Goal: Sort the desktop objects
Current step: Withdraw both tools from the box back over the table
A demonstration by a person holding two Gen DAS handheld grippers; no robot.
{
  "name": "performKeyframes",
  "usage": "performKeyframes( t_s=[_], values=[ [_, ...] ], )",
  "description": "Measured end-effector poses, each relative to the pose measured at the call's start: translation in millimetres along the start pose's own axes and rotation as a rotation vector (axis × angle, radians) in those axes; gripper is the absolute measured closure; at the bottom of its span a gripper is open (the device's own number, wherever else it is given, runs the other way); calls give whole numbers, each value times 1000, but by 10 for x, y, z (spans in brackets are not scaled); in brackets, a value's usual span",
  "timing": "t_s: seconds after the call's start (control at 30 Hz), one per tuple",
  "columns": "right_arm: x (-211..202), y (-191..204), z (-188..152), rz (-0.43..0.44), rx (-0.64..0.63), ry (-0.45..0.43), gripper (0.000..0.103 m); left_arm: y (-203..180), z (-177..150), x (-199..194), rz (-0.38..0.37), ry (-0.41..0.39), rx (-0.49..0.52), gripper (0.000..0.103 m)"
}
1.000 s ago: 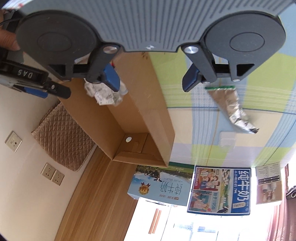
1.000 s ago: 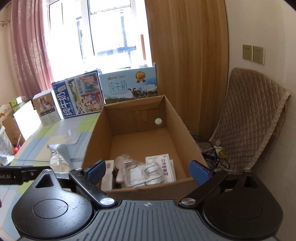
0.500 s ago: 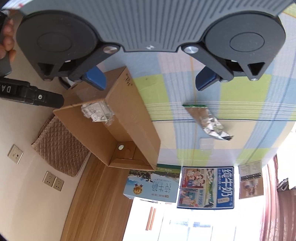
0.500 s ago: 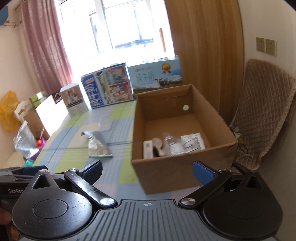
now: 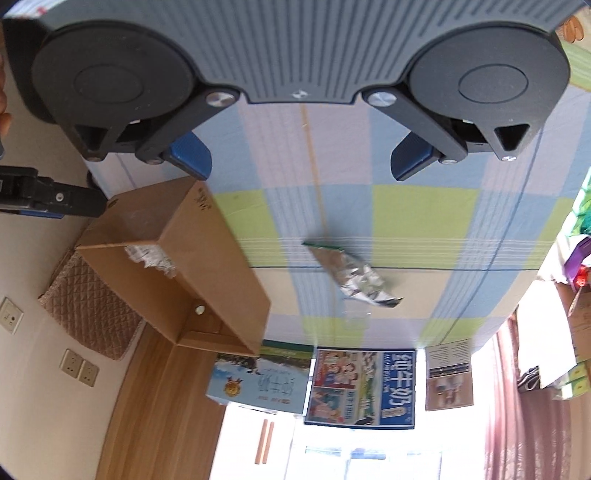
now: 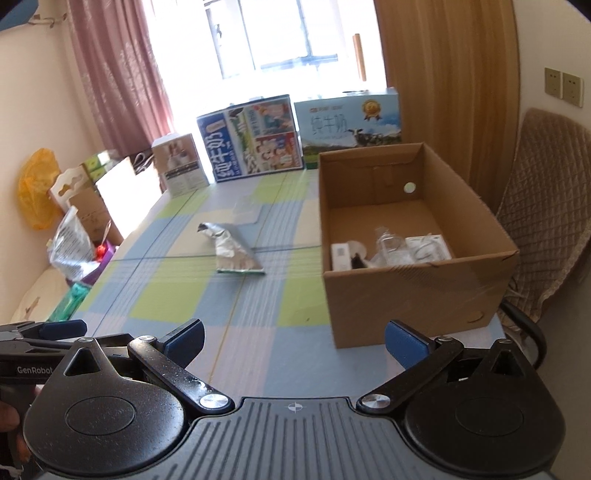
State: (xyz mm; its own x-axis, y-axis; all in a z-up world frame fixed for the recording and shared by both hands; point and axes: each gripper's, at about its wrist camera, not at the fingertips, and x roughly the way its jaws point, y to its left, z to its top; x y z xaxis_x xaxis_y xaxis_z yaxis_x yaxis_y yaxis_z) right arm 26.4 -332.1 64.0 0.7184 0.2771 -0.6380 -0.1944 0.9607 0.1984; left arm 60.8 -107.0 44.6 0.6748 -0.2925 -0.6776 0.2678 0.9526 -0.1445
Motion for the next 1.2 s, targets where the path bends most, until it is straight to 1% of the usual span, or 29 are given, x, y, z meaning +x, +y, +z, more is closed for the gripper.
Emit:
performKeyframes(
  t_s=[0.27,0.57,0.9,1.0,1.2],
  values=[
    [88,102,-42,23,-28,30,2,301,-74,-65,50,6,-41,2],
    [193,220,-58,42,-66,57,2,462,-59,-45,68,8,-52,2],
    [438,363,10,71,-117,85,2,617,-6,103,80,26,-58,2],
    [549,401,46,80,-131,92,2,696,34,179,76,31,-77,2],
    [830,485,115,94,-173,113,2,818,137,371,84,34,-85,2]
  ],
)
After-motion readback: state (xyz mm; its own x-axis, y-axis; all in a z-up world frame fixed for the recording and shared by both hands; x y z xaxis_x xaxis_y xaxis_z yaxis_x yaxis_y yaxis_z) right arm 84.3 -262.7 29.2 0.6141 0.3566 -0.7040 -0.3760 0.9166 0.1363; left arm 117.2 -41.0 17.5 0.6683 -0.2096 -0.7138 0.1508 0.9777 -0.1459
